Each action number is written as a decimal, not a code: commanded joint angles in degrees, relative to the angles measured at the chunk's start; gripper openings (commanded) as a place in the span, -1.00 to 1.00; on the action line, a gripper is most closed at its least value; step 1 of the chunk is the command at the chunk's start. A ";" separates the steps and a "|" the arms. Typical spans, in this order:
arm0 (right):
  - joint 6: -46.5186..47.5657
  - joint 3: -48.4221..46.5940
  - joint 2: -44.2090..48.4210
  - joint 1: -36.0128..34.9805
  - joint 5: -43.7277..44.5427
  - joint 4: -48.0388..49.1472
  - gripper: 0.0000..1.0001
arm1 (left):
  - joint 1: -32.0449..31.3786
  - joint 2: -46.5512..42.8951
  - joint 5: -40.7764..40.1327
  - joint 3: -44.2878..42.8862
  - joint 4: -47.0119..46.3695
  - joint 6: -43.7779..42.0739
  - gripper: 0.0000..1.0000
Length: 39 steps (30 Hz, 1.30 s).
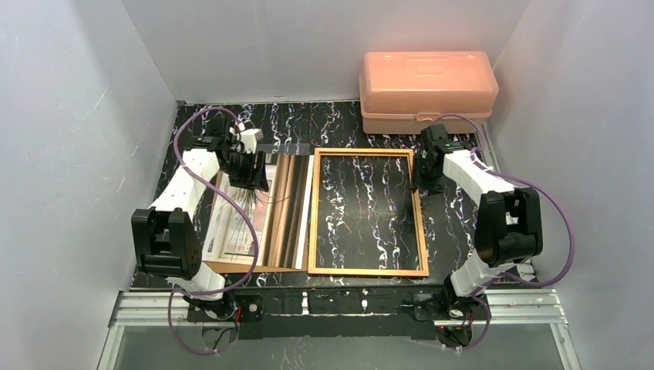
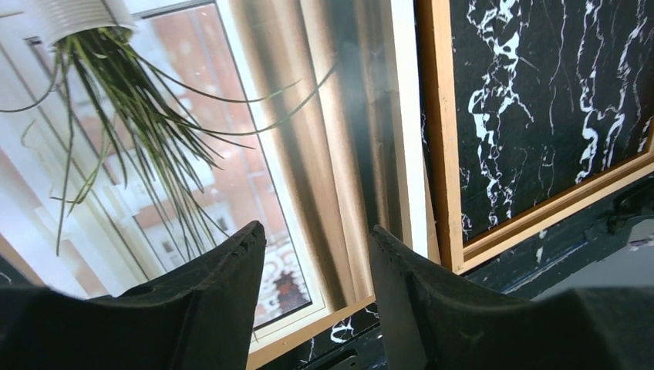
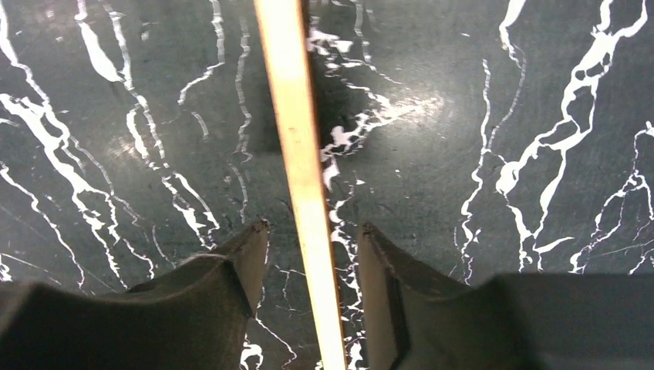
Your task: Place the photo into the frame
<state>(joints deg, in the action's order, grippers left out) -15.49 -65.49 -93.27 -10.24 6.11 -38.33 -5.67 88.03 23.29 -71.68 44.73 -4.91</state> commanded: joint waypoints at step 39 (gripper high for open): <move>-12.01 -36.61 -34.01 -35.35 1.35 12.82 0.49 | 25.97 15.60 -11.98 -2.18 2.77 -16.15 -0.14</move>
<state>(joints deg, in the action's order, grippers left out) -26.87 -104.18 -130.19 -47.72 8.10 -25.61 20.05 103.61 13.61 -74.17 49.39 -20.45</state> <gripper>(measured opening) 0.741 0.425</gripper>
